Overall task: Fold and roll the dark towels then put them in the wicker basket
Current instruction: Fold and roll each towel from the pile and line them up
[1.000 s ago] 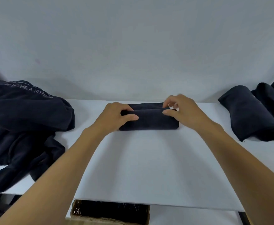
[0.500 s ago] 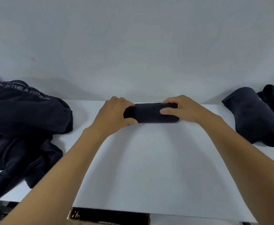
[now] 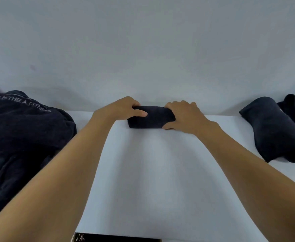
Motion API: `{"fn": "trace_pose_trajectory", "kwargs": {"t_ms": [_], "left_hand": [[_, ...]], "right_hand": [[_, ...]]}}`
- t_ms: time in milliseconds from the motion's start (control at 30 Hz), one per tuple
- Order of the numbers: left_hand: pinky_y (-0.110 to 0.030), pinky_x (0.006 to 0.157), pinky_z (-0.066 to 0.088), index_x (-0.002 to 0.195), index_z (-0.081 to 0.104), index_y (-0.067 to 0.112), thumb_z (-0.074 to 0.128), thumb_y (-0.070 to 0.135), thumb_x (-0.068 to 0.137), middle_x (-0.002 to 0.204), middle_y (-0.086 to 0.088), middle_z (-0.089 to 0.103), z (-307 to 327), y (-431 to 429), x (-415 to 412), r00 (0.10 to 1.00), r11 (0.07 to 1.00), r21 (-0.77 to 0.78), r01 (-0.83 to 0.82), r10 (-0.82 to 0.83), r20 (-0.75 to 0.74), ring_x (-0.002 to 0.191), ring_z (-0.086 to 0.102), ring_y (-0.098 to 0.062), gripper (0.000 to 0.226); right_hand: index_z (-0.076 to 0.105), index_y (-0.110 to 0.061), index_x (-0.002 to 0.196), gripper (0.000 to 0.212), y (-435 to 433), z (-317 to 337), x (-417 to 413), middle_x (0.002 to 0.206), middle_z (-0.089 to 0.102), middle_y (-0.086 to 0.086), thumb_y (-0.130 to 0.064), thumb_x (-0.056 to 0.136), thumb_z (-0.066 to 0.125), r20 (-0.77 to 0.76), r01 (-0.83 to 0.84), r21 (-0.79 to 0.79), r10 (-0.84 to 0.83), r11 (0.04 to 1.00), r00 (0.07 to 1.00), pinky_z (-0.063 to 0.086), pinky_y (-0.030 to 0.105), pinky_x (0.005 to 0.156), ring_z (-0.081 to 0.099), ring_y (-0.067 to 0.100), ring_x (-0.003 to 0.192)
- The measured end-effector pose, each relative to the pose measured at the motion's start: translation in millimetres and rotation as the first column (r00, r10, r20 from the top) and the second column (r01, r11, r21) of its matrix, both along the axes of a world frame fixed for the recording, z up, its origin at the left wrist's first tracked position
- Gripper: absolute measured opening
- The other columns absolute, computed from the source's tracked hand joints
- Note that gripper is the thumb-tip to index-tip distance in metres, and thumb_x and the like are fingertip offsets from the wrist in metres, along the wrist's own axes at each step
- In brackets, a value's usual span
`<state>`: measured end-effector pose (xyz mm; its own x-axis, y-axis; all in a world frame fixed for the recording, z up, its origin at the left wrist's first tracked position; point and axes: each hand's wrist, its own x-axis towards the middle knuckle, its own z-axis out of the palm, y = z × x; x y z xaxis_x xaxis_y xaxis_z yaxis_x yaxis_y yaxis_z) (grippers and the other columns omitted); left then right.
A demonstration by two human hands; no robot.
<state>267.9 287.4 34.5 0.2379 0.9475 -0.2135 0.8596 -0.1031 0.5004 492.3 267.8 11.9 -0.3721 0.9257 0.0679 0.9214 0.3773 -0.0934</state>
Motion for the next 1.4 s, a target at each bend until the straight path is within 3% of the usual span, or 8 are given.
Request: {"fn": "trace_pose_trajectory", "kwargs": {"t_ms": [133,233,367,633,833,1067,1300,1400], "left_hand": [[-0.031,0.072,0.045,0.101,0.057,0.018,0.066,0.038,0.089,0.101,0.002,0.051,-18,-25,18,0.945,0.832,0.449,-0.326,0.291,0.145,0.087,0.055,-0.018,0.025],[-0.031,0.073,0.047,0.103,0.057,0.016,0.059,0.029,0.094,0.093,-0.002,0.059,-34,-49,47,0.87,0.796,0.402,-0.453,0.297,0.393,0.085,0.06,-0.021,0.017],[-0.034,0.095,0.048,0.138,0.049,0.014,0.054,0.029,0.097,0.128,-0.007,0.053,-50,-67,87,0.881,0.867,0.328,-0.375,0.224,0.416,0.107,0.059,-0.022,0.043],[-0.032,0.116,0.028,0.151,0.029,0.009,0.048,0.013,0.099,0.16,-0.007,0.02,-58,-87,135,0.883,0.941,0.269,-0.207,0.061,0.465,0.143,0.03,-0.024,0.056],[-0.031,0.118,0.023,0.151,0.03,0.01,0.042,0.008,0.1,0.161,-0.006,0.019,-56,-93,185,0.875,0.959,0.282,-0.038,-0.105,0.473,0.148,0.02,-0.018,0.053],[-0.031,0.114,0.03,0.145,0.043,0.007,0.043,0.008,0.1,0.149,-0.008,0.044,-50,-83,246,0.83,0.971,0.24,-0.005,-0.129,0.543,0.138,0.038,-0.022,0.045],[-0.018,0.107,0.026,0.144,0.043,0.006,0.043,0.008,0.1,0.15,-0.009,0.041,-52,-85,283,0.788,0.985,0.168,-0.045,-0.068,0.612,0.137,0.039,-0.02,0.044],[-0.024,0.111,0.027,0.147,0.039,0.007,0.039,0.012,0.103,0.152,-0.01,0.037,-56,-84,286,0.815,0.984,0.178,-0.034,-0.076,0.575,0.139,0.037,-0.021,0.044]], "right_hand": [[0.06,-0.015,0.097,0.045,3,15,0,0.092,0.064,0.0,-0.053,0.076,0.072,-0.199,0.084,-0.297,-0.148,0.951,0.969,0.044,0.035,0.075,0.06,0.022,0.086],[0.065,-0.011,0.099,0.049,-2,20,7,0.097,0.067,0.004,-0.056,0.078,0.07,-0.274,0.102,-0.52,-0.279,0.848,0.92,0.046,0.031,0.072,0.064,0.021,0.087],[0.066,-0.011,0.105,0.072,-16,17,24,0.098,0.067,0.002,-0.076,0.078,0.053,-0.258,0.187,-0.618,-0.422,0.764,0.869,0.048,0.026,0.076,0.063,0.019,0.088],[0.052,-0.026,0.125,0.044,-38,12,46,0.111,0.064,0.001,-0.054,0.092,0.051,-0.229,0.328,-0.254,-0.386,0.91,0.893,0.051,0.04,0.086,0.06,0.023,0.098],[0.049,-0.018,0.092,0.037,-61,16,90,0.092,0.061,0.003,-0.054,0.096,0.043,-0.004,0.53,-0.126,-0.535,0.839,0.845,0.04,0.033,0.067,0.055,0.023,0.082],[0.043,-0.016,0.069,0.039,-80,24,133,0.07,0.048,0.001,-0.043,0.097,0.048,-0.085,0.715,-0.109,-0.723,0.691,0.686,0.038,0.033,0.062,0.052,0.025,0.075],[0.055,-0.023,0.125,0.032,-80,27,151,0.121,0.057,0.009,-0.04,0.098,0.047,-0.061,0.682,0.022,-0.68,0.731,0.73,0.035,0.035,0.073,0.058,0.031,0.105],[0.056,-0.024,0.124,0.031,-80,26,152,0.122,0.052,0.009,-0.04,0.099,0.045,-0.028,0.684,0.028,-0.684,0.729,0.729,0.036,0.035,0.073,0.057,0.029,0.105]]}}
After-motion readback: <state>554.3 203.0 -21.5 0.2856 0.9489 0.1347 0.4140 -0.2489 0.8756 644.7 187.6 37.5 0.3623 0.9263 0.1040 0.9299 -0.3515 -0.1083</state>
